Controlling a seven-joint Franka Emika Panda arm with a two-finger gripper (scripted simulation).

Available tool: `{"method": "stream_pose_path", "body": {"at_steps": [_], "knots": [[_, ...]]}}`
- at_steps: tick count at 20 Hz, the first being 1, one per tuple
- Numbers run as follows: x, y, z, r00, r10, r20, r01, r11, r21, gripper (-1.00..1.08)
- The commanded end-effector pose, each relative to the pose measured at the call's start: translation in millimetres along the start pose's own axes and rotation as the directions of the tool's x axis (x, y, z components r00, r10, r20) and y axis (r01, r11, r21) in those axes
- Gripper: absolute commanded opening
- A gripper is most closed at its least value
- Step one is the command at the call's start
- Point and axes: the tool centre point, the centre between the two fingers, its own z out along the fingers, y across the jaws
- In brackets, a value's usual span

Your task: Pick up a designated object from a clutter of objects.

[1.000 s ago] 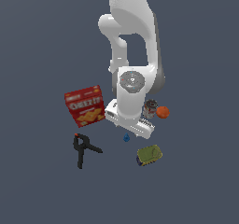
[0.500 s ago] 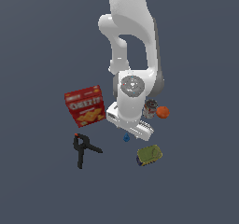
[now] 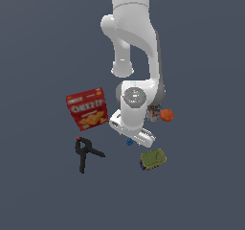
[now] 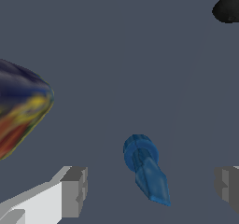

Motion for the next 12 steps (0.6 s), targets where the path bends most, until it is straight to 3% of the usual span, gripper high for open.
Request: {"method": "stream_pose_path", "body": {"at_steps": [1,5,6,12], "knots": [[0.3,-0.2,8.5,1.000,0.001,-0.001,-0.001,1.000,0.001,1.00],[1.1,-0.6,12.5,1.000,0.001,-0.001,-0.001,1.000,0.001,1.00],[1.1,-0.6,12.5,1.000,0.001,-0.001,-0.001,1.000,0.001,-1.00],[1.1,-0.6,12.5,1.000,0.001,-0.001,-0.001,1.000,0.001,-1.00]]}}
